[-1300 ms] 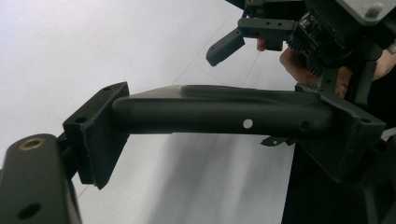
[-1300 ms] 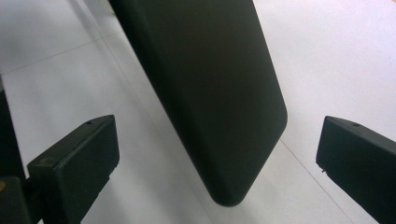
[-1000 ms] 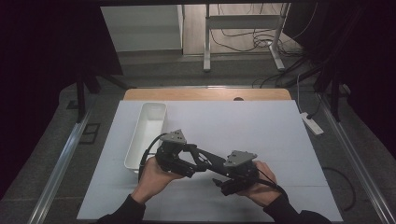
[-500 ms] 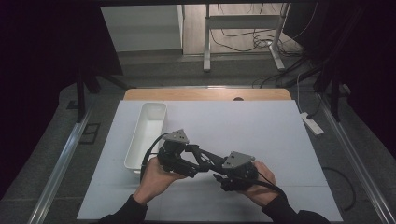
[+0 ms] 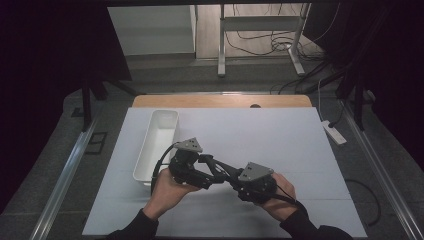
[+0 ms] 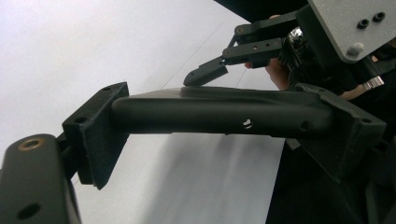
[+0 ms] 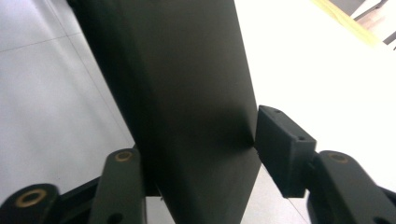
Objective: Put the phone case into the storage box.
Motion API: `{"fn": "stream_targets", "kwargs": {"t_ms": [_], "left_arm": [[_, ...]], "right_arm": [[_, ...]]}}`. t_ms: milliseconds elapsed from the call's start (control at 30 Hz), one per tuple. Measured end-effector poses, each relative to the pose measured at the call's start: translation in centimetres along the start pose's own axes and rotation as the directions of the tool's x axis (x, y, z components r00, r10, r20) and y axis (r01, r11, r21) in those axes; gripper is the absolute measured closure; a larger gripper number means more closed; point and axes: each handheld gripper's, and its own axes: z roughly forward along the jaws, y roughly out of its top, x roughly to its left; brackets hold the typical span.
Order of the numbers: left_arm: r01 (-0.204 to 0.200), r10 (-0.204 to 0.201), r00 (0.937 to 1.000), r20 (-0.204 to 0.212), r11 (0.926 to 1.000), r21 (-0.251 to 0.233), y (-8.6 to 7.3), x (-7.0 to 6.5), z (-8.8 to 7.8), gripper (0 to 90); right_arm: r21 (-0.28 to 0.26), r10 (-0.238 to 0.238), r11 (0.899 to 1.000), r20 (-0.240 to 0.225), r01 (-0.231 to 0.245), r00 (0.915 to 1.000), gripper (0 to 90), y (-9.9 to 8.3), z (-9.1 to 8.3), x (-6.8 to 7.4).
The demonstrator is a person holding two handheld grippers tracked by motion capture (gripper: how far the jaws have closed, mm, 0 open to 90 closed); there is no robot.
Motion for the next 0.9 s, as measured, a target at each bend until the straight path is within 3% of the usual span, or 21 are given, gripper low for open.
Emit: {"fn": "stream_targets", "kwargs": {"t_ms": [300, 567, 667, 767, 900], "left_arm": [[0.036, -0.036, 0.9993, -0.011, 0.9993, -0.010, 0.4, 0.1, 0.0, 14.6], [0.031, -0.031, 0.9993, -0.021, 0.9988, -0.038, 0.9, 0.1, 0.1, 13.5], [0.064, -0.065, 0.9978, -0.014, 0.9961, -0.061, 1.0, 0.3, 0.1, 12.7], [0.103, -0.102, 0.9946, 0.014, 0.9909, -0.086, 1.1, 0.7, 0.2, 12.0], [0.105, -0.106, 0.9944, -0.001, 0.9906, -0.087, 1.0, 1.0, 0.4, 6.1]], "right_arm": [[-0.015, -0.028, 0.999, 0.029, 0.028, 0.9992, 62.6, 0.1, 0.0, 0.3], [-0.028, -0.056, 0.998, 0.045, 0.057, 0.9974, 73.0, 0.2, -0.2, 0.4], [-0.030, -0.080, 0.996, 0.060, 0.082, 0.9950, 82.8, 0.2, -0.4, 0.6], [-0.029, -0.103, 0.994, 0.077, 0.105, 0.9918, 85.4, 0.4, -0.5, 0.9], [-0.031, -0.098, 0.995, 0.065, 0.100, 0.9931, 86.1, 0.5, -0.7, 0.7]]}}
